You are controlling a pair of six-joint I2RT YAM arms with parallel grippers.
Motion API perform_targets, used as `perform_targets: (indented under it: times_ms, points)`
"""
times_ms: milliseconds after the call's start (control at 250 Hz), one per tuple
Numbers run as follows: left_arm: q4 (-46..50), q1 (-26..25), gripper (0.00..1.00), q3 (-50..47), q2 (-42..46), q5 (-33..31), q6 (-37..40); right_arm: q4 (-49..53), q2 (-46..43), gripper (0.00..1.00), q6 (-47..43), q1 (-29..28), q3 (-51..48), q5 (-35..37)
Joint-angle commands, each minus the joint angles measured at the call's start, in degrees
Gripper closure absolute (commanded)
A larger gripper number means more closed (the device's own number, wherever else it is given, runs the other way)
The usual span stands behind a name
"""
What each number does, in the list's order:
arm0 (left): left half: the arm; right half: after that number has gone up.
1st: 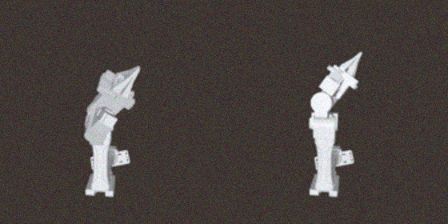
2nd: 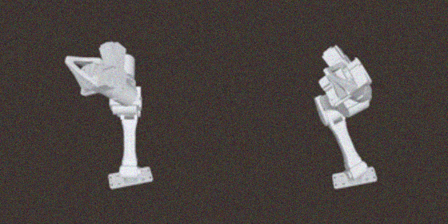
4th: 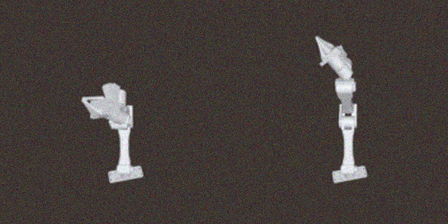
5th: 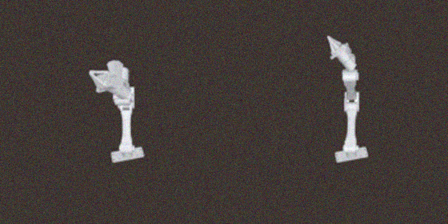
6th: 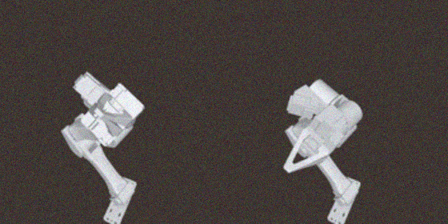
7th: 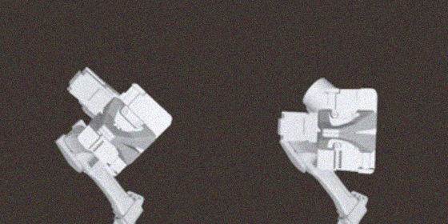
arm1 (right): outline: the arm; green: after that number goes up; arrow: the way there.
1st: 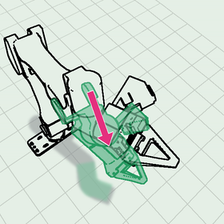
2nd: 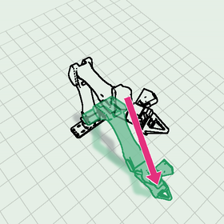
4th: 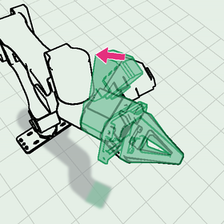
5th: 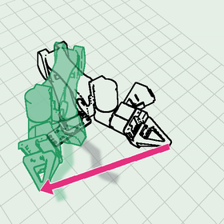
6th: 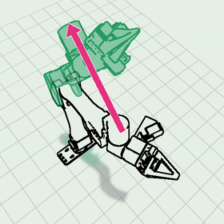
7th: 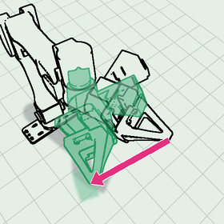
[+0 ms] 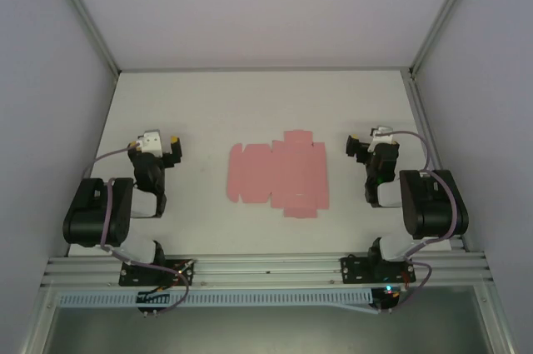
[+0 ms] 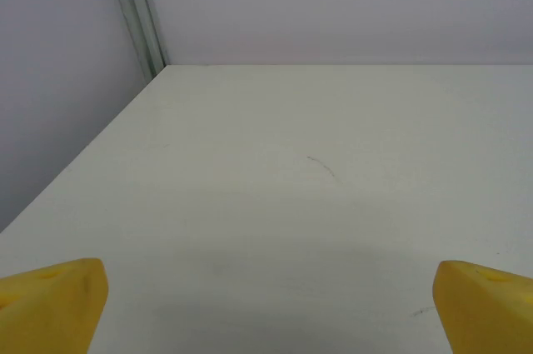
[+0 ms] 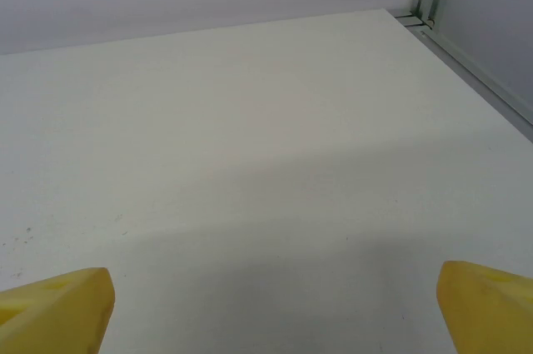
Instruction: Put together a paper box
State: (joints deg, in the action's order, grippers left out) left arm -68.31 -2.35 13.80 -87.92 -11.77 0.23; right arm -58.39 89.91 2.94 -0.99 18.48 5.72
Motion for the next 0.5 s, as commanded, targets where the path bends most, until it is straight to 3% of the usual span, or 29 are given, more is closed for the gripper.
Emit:
perform_targets:
  times_ms: [0, 499]
  points:
    - [-0.77, -0.13, 0.0, 0.73, -0.52, 0.35, 1.09, 0.28, -0.48, 0.0, -0.83, 0.38, 0.75, -0.59]
    - [-0.68, -0.11, 0.0, 0.88, -0.49, 0.42, 1.09, 0.56, -0.34, 0.0, -0.76, 0.39, 0.95, -0.7]
